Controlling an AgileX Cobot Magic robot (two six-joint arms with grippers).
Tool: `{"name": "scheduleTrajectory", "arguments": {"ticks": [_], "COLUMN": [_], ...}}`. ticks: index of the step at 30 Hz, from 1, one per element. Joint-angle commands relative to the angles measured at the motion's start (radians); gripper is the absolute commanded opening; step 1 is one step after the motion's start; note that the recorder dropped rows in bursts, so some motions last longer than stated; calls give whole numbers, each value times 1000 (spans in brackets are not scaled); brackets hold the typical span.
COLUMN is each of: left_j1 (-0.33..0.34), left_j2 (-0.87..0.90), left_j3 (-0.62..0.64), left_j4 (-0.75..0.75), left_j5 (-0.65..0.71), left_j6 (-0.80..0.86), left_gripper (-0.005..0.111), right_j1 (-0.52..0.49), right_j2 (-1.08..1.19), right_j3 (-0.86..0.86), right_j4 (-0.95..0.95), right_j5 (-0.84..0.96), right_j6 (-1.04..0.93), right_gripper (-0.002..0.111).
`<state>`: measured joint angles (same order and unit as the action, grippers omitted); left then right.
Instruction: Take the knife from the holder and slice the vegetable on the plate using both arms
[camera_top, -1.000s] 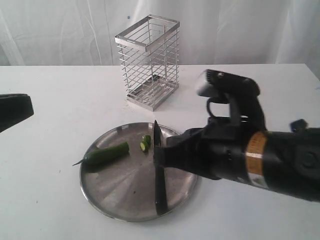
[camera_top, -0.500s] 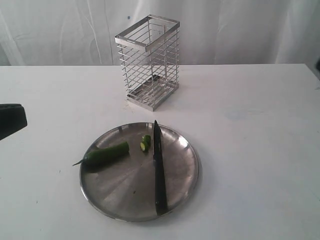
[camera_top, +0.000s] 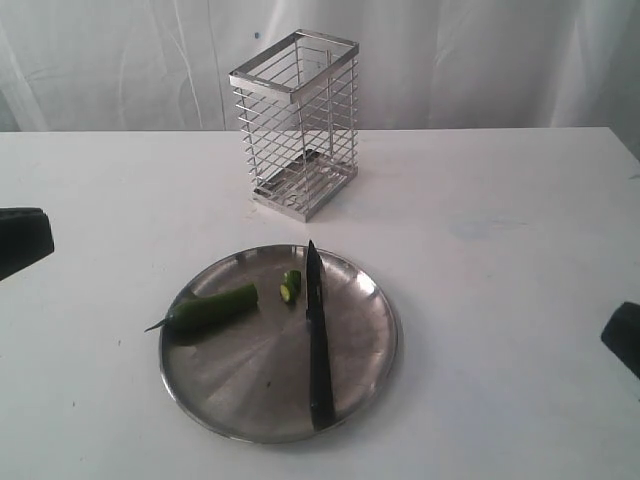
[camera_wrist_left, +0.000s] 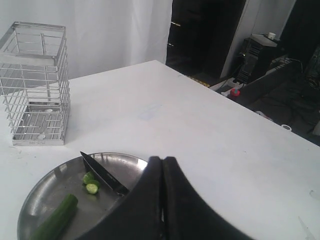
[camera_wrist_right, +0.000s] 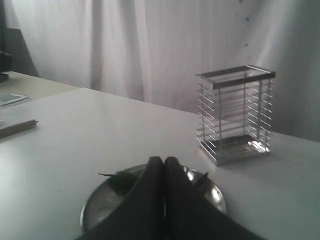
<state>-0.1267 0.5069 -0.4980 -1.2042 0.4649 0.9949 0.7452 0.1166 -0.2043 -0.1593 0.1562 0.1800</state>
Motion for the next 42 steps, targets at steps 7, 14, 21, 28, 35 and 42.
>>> {"name": "scheduleTrajectory", "arguments": {"ticks": [7, 14, 21, 28, 35, 42], "left_j1": [4, 4, 4, 4, 5, 5], "left_j2": [-6, -6, -6, -6, -119, -380], "left_j3": [3, 3, 3, 3, 50, 228], "left_j4": [-12, -5, -5, -5, 149, 648], "left_j5": [6, -1, -1, -1, -117, -147], "left_j6": [-2, -2, -2, -2, -77, -646], "left_gripper": [0, 0, 0, 0, 0, 0], "right_j1": [-157, -159, -159, -159, -159, -159], "right_j2": [-117, -117, -117, -117, -117, -117], "right_j3": [204, 204, 204, 204, 204, 204], "right_j4": [82, 86, 83, 83, 83, 83], "right_j5": [16, 63, 64, 64, 64, 64], "right_j6": [-18, -18, -18, -18, -18, -18], "right_gripper": [0, 0, 0, 0, 0, 0]}}
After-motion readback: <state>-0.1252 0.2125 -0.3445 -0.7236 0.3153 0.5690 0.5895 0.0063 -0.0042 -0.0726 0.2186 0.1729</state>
